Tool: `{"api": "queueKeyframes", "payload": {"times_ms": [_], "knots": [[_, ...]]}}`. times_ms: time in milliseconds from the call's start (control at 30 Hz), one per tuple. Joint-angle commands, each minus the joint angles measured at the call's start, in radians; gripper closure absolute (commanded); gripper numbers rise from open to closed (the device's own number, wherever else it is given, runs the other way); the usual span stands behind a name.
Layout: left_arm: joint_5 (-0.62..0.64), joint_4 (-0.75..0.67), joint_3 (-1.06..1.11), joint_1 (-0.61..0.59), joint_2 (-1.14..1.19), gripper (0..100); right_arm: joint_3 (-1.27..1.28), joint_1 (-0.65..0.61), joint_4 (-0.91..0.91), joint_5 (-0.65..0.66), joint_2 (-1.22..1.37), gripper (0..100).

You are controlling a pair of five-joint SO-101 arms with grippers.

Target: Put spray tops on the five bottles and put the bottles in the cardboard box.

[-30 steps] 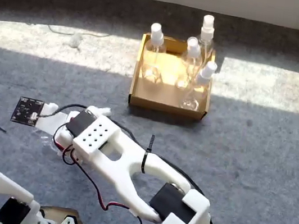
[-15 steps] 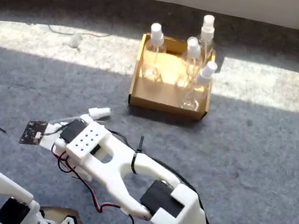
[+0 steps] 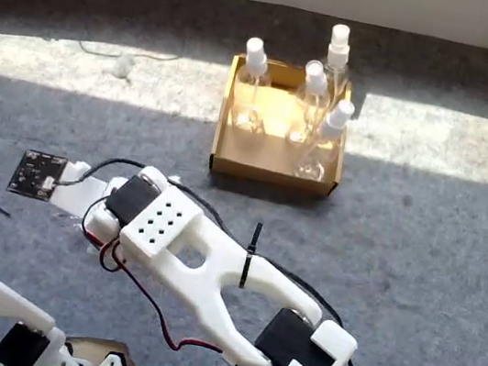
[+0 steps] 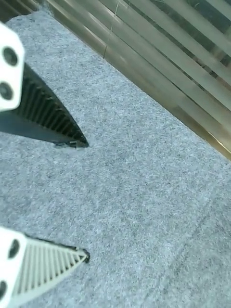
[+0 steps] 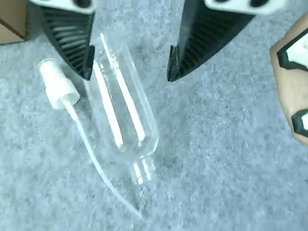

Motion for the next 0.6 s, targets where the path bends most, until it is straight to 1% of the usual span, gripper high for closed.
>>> {"api": "queueKeyframes", "payload": {"times_ms": [0,133,300,567], "knots": [[-0.006,-0.002,-0.051,0.013,-0.015,70,-0.050,0.012,-0.090,-0.008,-0.035,78.5],[-0.006,-0.002,-0.051,0.013,-0.015,70,-0.048,0.013,-0.143,-0.006,0.058,78.5],[-0.006,-0.002,-0.051,0.013,-0.015,70,-0.050,-0.008,-0.133,0.038,0.176,78.2],[-0.006,0.003,-0.050,0.013,-0.015,70,-0.056,0.015,-0.127,0.037,0.278,78.5]]}}
